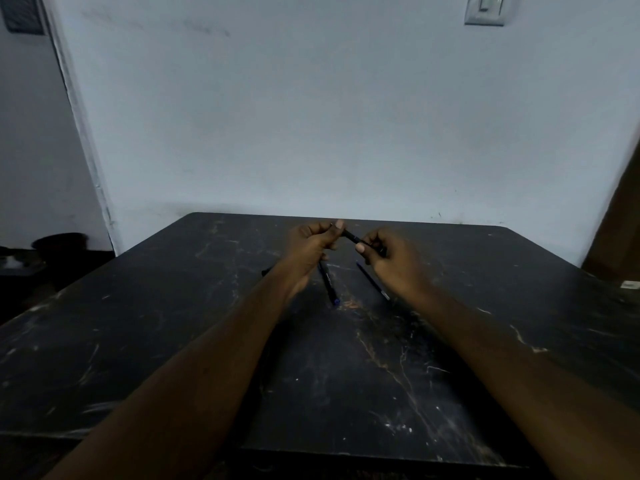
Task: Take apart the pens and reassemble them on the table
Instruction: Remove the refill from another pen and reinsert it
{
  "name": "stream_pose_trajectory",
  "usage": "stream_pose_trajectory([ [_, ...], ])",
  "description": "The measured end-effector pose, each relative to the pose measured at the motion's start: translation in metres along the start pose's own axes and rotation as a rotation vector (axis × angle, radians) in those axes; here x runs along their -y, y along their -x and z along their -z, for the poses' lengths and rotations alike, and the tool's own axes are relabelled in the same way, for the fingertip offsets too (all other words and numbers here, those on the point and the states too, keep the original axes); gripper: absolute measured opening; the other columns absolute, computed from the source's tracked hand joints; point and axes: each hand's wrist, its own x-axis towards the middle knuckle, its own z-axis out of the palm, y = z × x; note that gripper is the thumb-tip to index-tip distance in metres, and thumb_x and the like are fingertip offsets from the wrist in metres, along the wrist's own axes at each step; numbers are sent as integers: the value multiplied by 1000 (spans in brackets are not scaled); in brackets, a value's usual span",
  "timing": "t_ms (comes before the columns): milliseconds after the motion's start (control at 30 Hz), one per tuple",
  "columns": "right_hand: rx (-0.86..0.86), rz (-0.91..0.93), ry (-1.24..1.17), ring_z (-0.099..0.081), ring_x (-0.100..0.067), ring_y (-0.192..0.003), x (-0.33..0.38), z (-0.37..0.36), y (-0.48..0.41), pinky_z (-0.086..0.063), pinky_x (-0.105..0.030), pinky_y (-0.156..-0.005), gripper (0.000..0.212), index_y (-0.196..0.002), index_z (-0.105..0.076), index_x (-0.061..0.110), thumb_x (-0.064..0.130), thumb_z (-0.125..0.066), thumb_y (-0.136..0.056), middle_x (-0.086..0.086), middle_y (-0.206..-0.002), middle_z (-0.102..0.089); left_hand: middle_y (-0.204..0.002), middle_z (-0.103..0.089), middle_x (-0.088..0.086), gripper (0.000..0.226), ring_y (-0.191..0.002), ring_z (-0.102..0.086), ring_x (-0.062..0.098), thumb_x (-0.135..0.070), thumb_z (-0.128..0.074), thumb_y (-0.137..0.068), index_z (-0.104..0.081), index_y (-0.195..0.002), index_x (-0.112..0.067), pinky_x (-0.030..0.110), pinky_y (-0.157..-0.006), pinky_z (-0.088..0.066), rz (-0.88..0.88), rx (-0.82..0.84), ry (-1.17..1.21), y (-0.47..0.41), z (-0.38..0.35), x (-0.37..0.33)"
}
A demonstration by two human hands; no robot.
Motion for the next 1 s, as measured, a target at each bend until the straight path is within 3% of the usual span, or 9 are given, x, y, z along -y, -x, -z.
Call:
stream_pose_trajectory([
  [133,52,-30,-11,-52,-22,-58,-3,0,-3,-39,-35,-61,30,-75,-60,7,31,-59,-93,-17,-66,-61,-77,-67,-3,21,-61,-54,-3,-35,-66,-88,-75,-93,-17,19,-58,-39,-55,9,-31,-1,-1,0],
  [267,79,-41,-6,-49,-16,-52,-4,1,-4,-38,-34,-60,32,-66,-62,21,34,-55,-94,-2,-57,-56,-60,-63,-17,15,-56,-50,-7,-30,-63,-91,-75,-89,-20,12,-55,-39,-88,43,-34,-1,0,0],
  [333,77,-25,-5,-48,-15,-52,-4,0,-4,-37,-33,-60,32,-66,-59,27,36,-52,-95,3,-56,-54,-61,-64,-15,16,-56,-51,-5,-31,-63,-91,-75,-90,-20,16,-57,-39,-89,38,-25,0,0,0],
  [467,57,28,50,-45,-16,-54,-6,-4,-4,-35,-33,-58,31,-74,-56,20,40,-49,-96,1,-58,-50,-73,-68,-8,27,-60,-56,1,-41,-67,-86,-76,-93,-17,21,-57,-40,-70,10,-7,1,0,-1],
  [633,-9,77,66,-50,-4,-57,-6,-2,-4,-34,-28,-54,21,-75,-57,27,41,-53,-91,5,-62,-57,-61,-64,-13,16,-62,-53,3,-39,-71,-83,-76,-77,-25,20,-59,-42,-78,9,-31,1,1,0],
  [700,-3,49,48,-52,-6,-58,-6,-3,-3,-40,-34,-56,22,-73,-57,27,39,-54,-91,3,-62,-58,-60,-63,-14,15,-61,-52,1,-35,-71,-84,-75,-78,-23,17,-59,-42,-82,12,-47,0,1,1],
  [800,16,8,17,-54,-25,-60,-4,-3,-4,-46,-44,-62,33,-73,-61,15,44,-51,-87,-13,-64,-61,-67,-64,-7,17,-64,-54,-2,-30,-68,-88,-73,-82,-15,10,-56,-42,-82,34,-38,0,0,-1],
  [900,27,4,-2,-48,-18,-53,-1,-2,-4,-39,-38,-57,41,-72,-62,9,46,-50,-86,-15,-61,-59,-74,-63,3,18,-68,-55,0,-25,-66,-90,-70,-80,-10,5,-55,-40,-88,47,-22,0,1,-3],
  [1000,44,-3,-4,-45,-13,-50,0,-1,-4,-35,-32,-58,34,-71,-63,12,37,-54,-92,-7,-57,-57,-72,-62,2,18,-64,-53,-2,-23,-66,-90,-70,-83,-7,6,-54,-39,-120,60,-25,0,2,-3],
])
